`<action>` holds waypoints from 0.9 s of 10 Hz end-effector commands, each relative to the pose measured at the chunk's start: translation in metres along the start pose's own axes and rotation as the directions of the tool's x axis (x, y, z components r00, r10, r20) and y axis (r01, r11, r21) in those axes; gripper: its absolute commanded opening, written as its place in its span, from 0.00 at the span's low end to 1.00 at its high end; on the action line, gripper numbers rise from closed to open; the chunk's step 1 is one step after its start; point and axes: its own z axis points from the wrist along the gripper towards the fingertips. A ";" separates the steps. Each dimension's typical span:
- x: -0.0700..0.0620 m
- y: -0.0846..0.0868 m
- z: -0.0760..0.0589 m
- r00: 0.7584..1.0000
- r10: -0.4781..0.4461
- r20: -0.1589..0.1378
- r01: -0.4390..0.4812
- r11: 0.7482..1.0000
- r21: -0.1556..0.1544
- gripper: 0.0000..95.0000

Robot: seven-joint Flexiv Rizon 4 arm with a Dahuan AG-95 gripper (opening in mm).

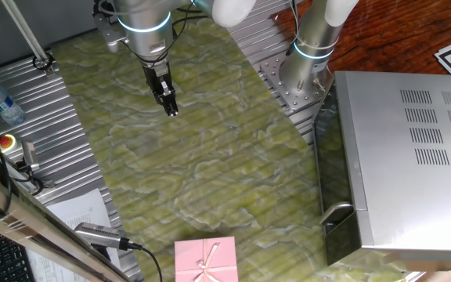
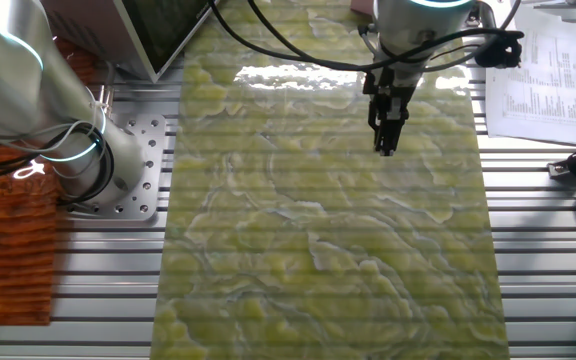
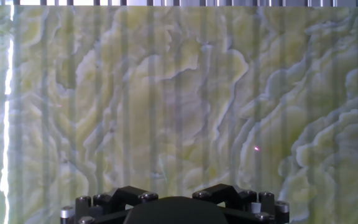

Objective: Open the microwave door

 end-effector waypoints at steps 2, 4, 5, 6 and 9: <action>0.000 0.000 0.000 0.979 0.177 0.098 -0.186 0.979 0.087 0.00; 0.001 -0.002 -0.002 0.980 0.174 0.093 -0.182 0.979 0.088 0.00; 0.000 -0.003 -0.003 0.980 0.175 0.093 -0.183 0.979 0.087 0.00; -0.001 -0.003 -0.004 0.981 0.173 0.089 -0.181 0.980 0.085 0.00; -0.006 -0.001 -0.008 0.985 0.149 0.086 -0.153 0.988 0.037 0.00</action>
